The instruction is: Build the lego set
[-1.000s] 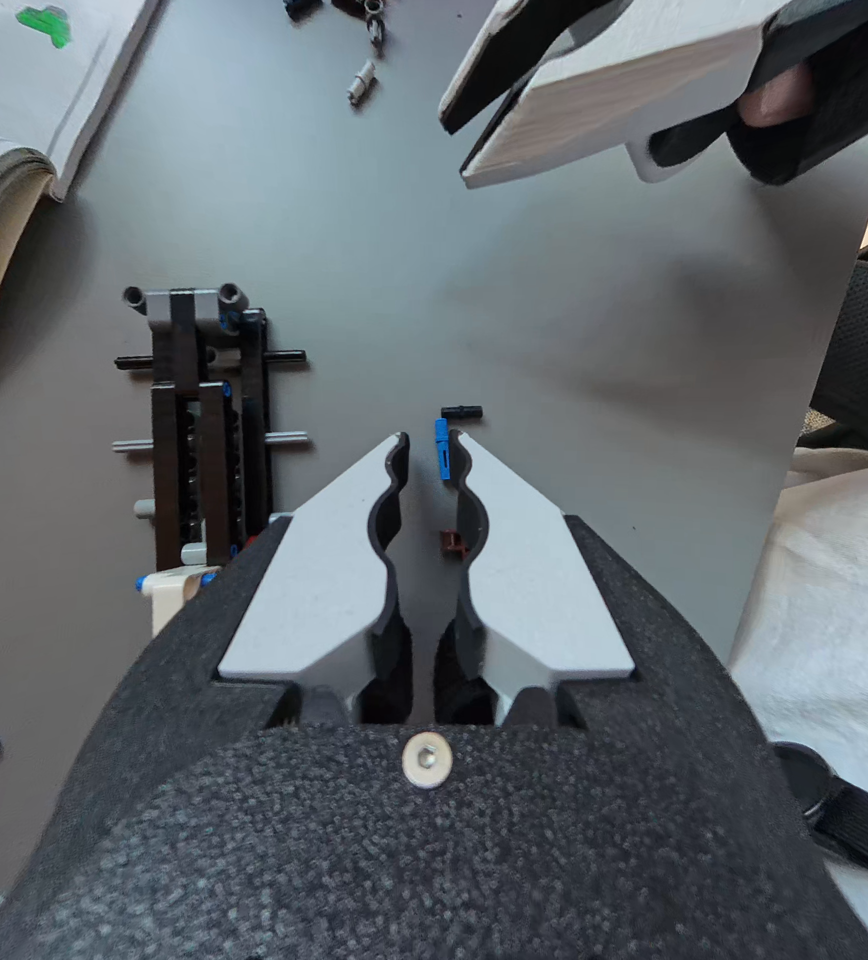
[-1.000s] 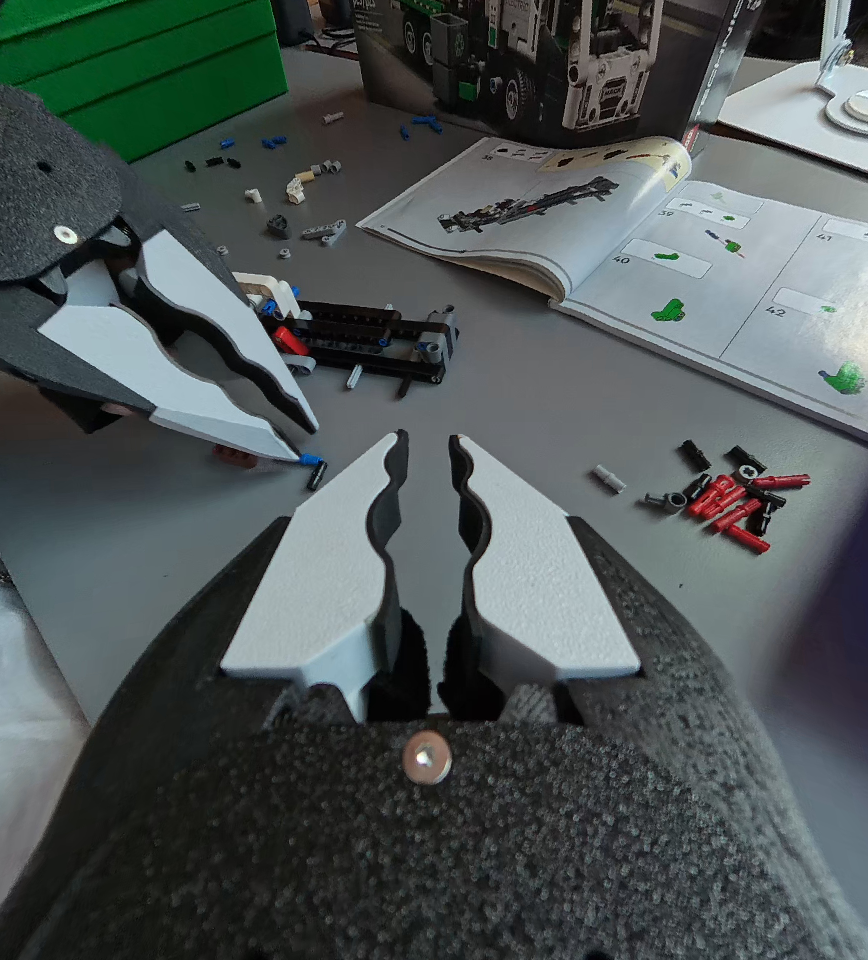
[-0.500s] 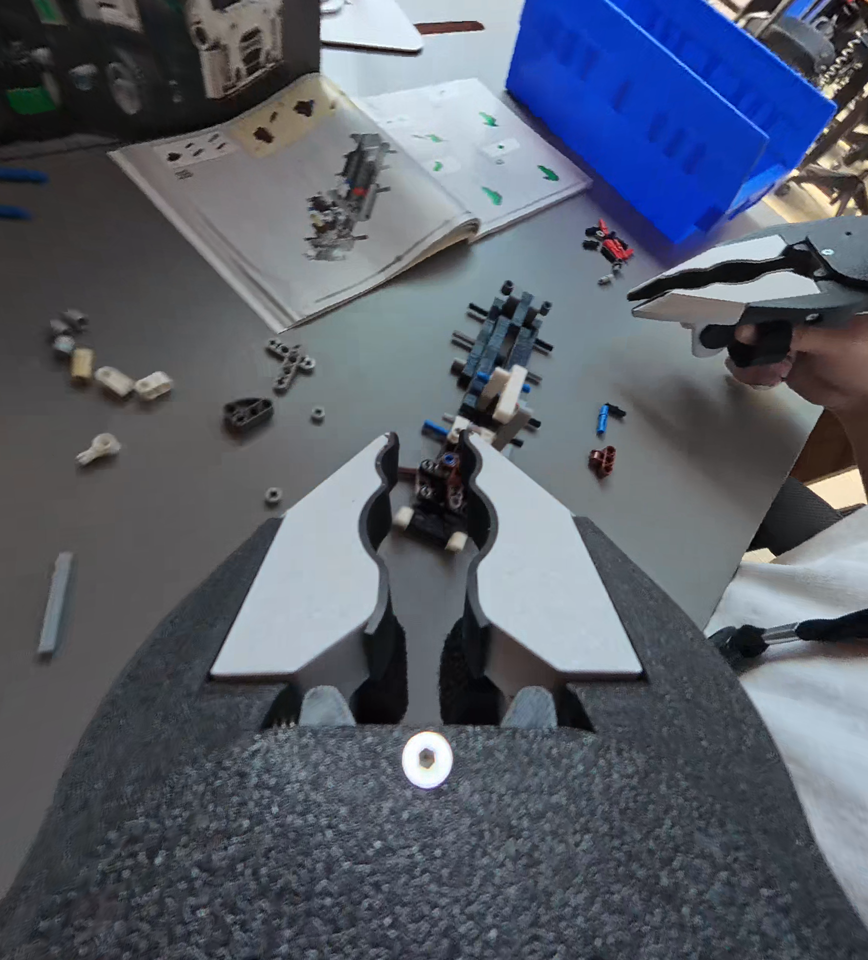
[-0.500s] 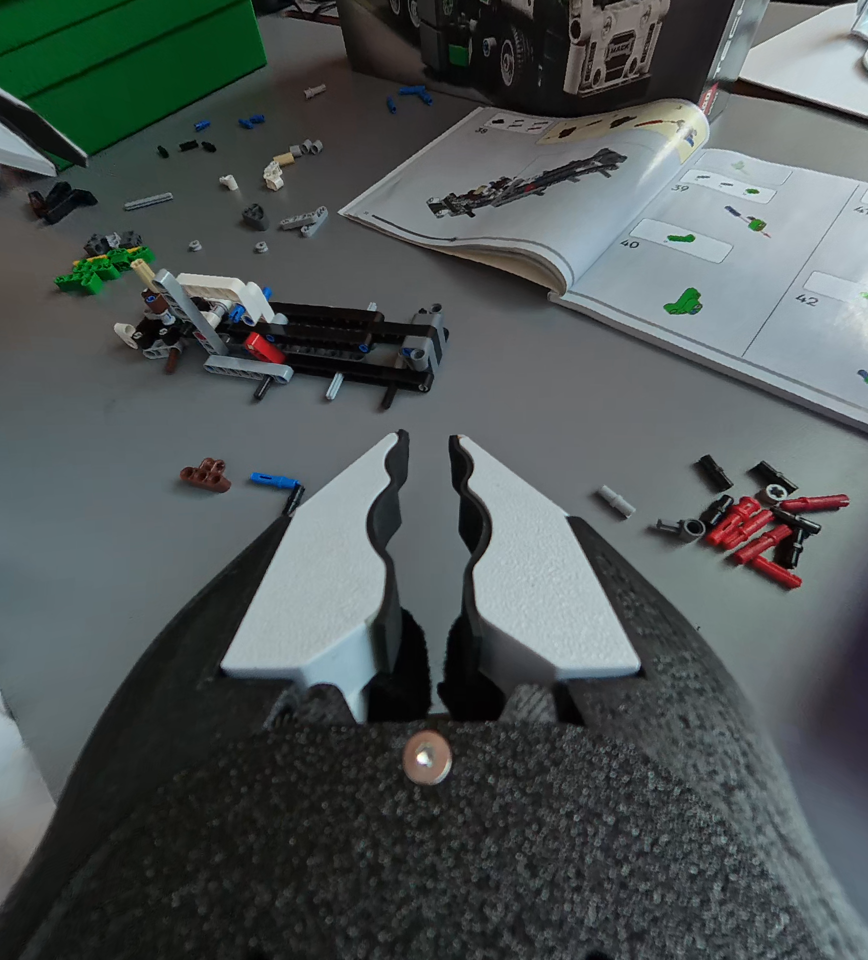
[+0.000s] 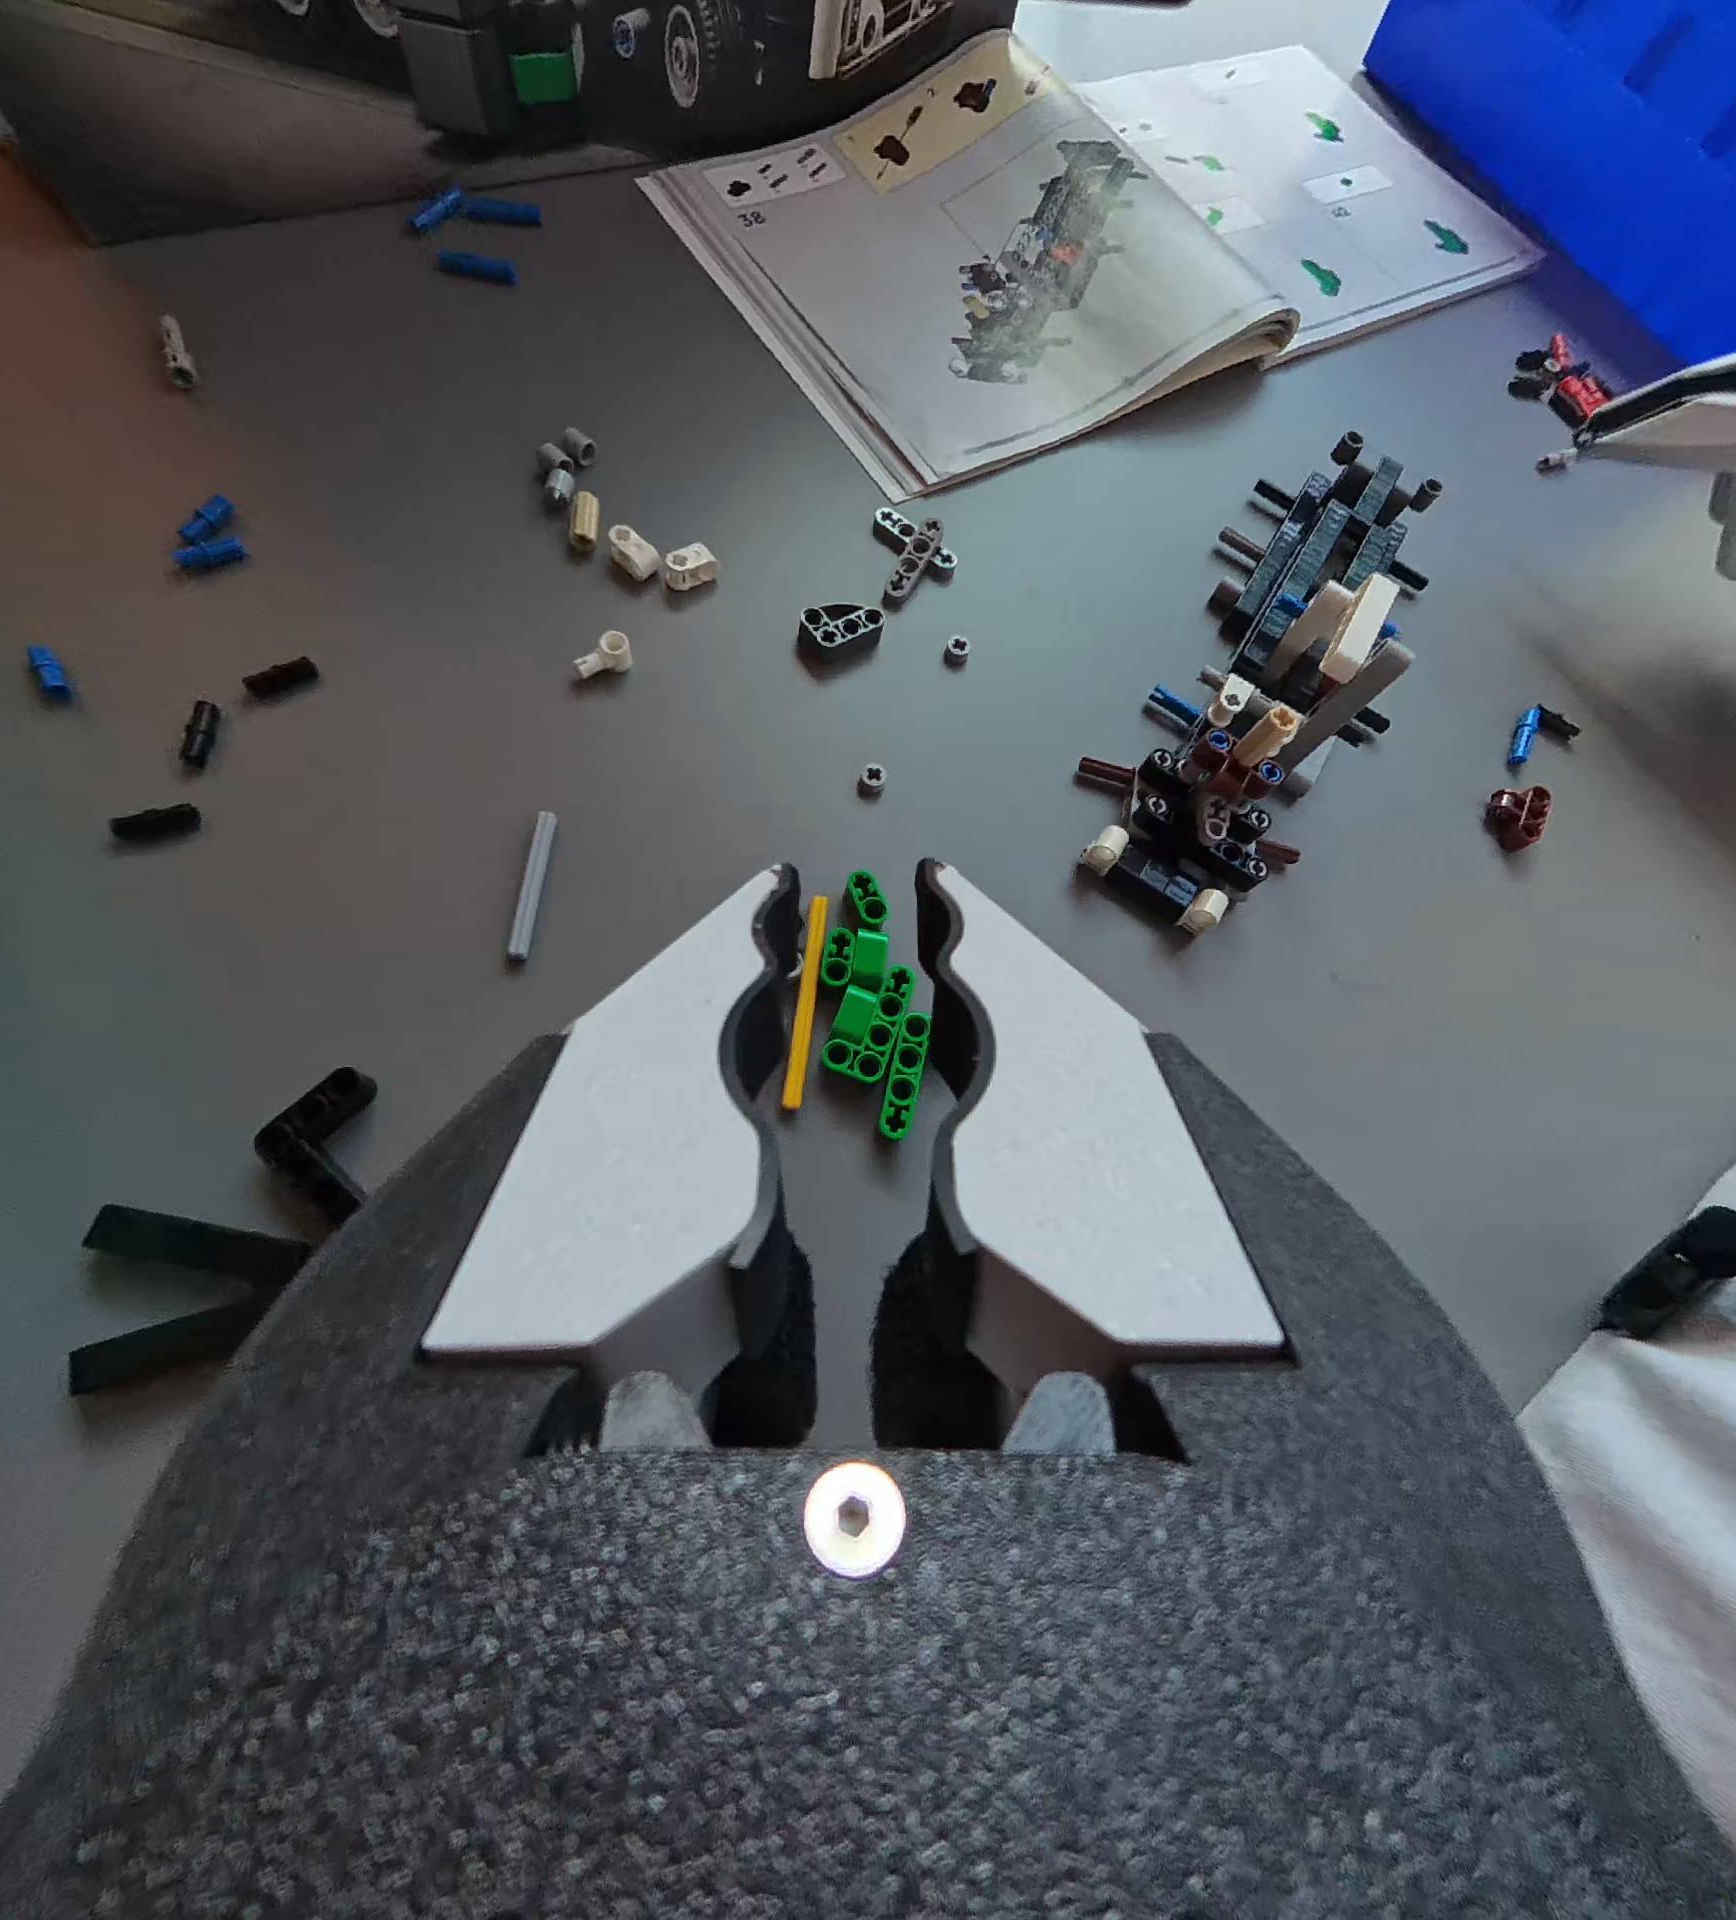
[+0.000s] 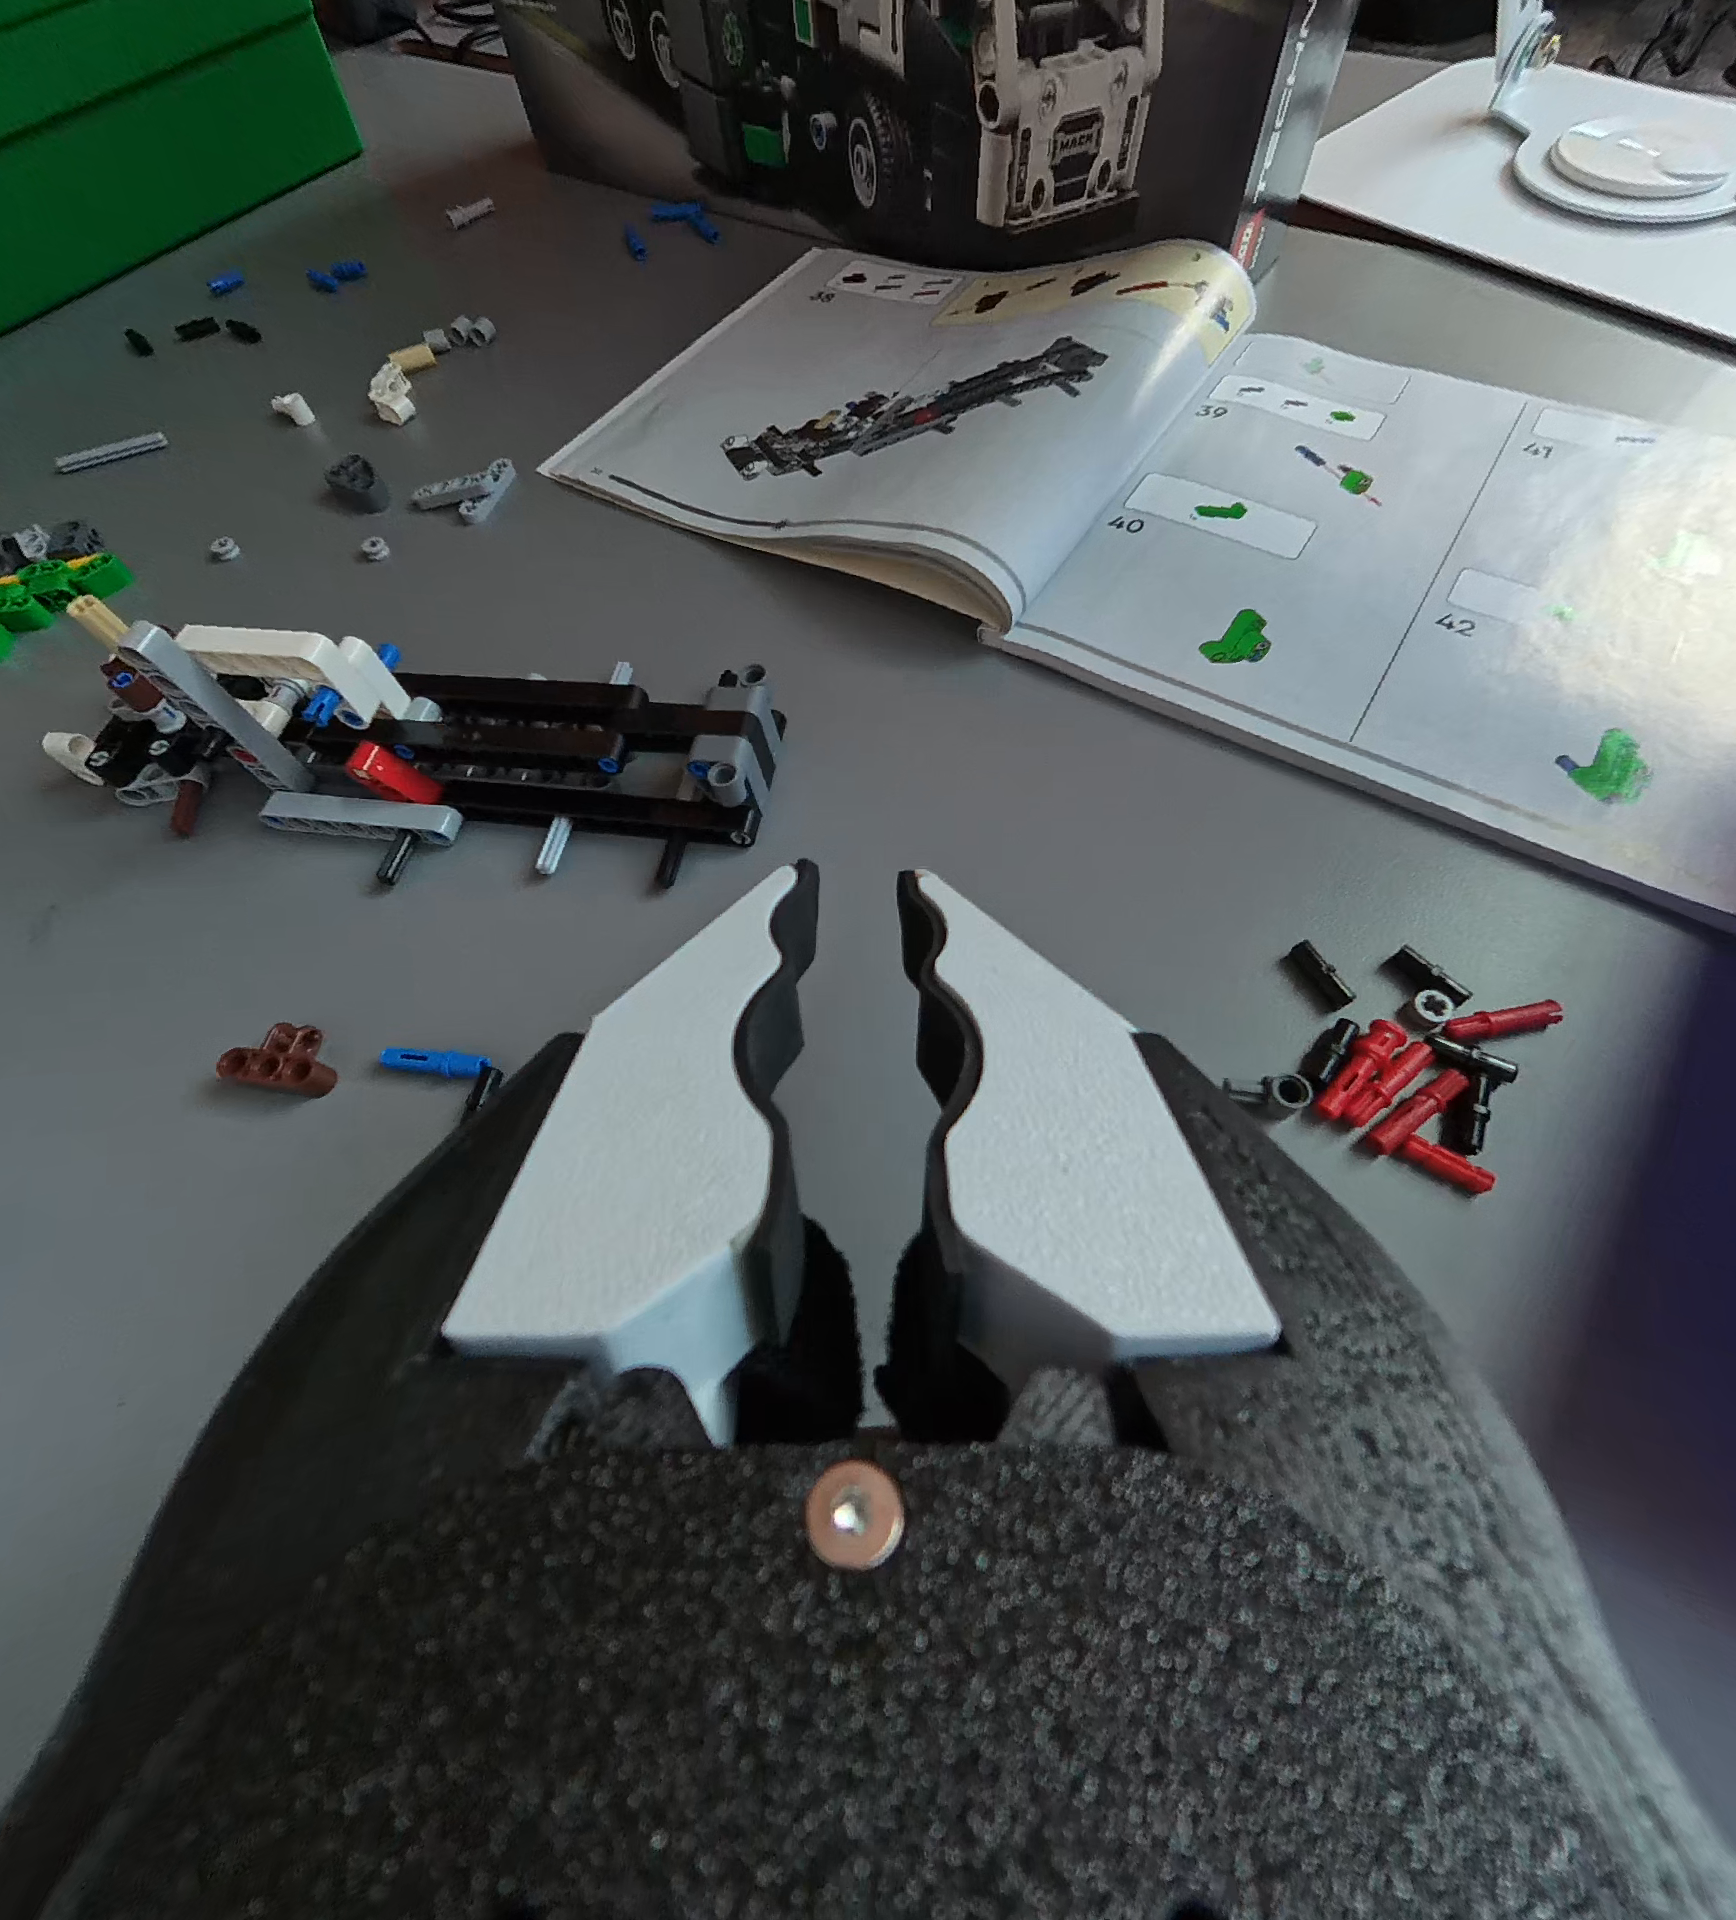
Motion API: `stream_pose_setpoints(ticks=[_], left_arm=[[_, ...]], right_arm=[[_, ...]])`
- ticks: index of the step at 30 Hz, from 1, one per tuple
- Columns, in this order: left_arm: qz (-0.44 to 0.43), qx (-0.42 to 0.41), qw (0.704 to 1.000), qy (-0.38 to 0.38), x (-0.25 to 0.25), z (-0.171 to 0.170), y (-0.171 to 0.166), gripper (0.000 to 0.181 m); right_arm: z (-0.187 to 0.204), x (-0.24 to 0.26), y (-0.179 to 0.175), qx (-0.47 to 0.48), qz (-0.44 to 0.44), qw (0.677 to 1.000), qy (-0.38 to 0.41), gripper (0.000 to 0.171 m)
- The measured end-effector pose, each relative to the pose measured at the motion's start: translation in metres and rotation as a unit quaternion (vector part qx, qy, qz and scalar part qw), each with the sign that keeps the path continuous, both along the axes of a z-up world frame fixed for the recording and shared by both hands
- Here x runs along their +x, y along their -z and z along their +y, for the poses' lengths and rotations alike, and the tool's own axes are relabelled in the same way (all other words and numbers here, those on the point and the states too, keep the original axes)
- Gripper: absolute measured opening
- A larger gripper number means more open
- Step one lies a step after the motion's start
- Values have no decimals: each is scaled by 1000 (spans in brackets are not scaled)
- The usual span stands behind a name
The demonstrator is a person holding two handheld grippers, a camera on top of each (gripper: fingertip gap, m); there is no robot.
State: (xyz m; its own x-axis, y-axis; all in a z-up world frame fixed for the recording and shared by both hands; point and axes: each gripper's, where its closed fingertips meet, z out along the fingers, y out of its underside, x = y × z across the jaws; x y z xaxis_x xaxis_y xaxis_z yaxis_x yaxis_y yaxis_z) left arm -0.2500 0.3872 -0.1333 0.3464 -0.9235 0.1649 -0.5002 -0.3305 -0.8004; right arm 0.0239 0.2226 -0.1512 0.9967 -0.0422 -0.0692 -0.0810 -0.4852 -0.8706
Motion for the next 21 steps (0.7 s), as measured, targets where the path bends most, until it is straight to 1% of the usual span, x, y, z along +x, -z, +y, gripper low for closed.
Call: stream_pose_setpoints(ticks=[3, 7, 15, 19, 21], left_arm=[[-13, -15, 1000, -18, -11, 8, -2, 25], [-1, -2, 999, -34, -25, 17, -2, 26], [19, 15, 1000, -20, -21, 10, 3, 26], [13, 13, 1000, -7, -15, 4, 2, 25], [10, 9, 1000, -2, -12, 2, 2, 25]], right_arm=[[0, -2, 5, -8, 4, 1000, -1, 15], [0, -5, 6, -10, 0, 1000, -3, 15], [1, -5, 7, -19, -5, 1000, -8, 15], [-5, 1, 7, -27, -7, 1000, 6, 15], [-11, 10, 6, -37, -16, 999, 27, 15]])
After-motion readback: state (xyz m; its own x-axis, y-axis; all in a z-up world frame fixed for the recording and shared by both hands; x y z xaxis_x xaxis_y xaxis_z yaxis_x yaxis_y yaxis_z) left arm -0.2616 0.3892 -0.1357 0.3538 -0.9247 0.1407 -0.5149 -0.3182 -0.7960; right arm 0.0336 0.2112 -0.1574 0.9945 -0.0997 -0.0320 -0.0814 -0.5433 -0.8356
